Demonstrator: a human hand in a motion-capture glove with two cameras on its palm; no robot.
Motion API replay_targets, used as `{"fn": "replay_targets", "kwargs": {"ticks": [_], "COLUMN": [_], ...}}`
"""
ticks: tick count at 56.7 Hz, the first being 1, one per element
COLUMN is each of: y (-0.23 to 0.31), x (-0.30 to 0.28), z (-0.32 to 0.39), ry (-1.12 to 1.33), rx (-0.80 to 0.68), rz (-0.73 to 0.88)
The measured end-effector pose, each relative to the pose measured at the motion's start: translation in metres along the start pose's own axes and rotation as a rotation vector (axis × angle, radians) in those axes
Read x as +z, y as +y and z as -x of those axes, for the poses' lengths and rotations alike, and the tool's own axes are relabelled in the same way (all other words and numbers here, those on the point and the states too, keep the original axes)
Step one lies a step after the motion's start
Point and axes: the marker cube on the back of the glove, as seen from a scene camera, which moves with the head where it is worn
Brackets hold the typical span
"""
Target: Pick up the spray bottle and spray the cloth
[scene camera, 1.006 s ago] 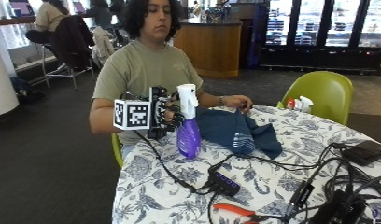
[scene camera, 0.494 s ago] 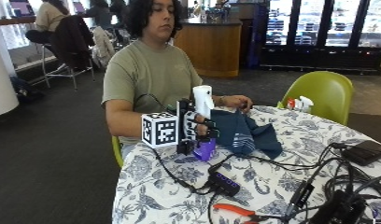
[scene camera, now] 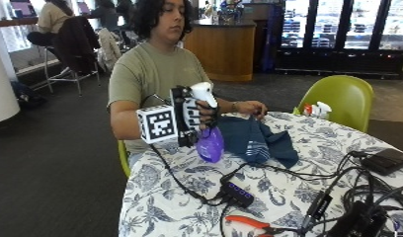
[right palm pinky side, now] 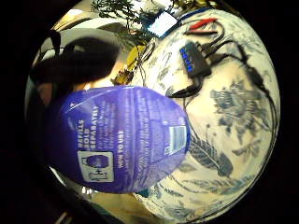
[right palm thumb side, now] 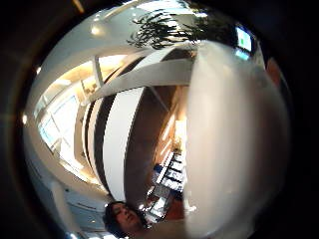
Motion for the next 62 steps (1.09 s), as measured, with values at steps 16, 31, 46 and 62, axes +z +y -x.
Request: {"fn": "replay_targets", "kwargs": {"ticks": [16,31,46,62], "y": [0.008,0.039,0.068,0.103], "x": [-0.023,0.048,0.101,0.12], "z": [0.119,0.14,0.056,-0.021], "ry": [0.131,0.536,0.988,1.133], "rx": [-0.104,0.122,0.464,0.68], "rz": [0.238,0.735,1.027,1.192]}}
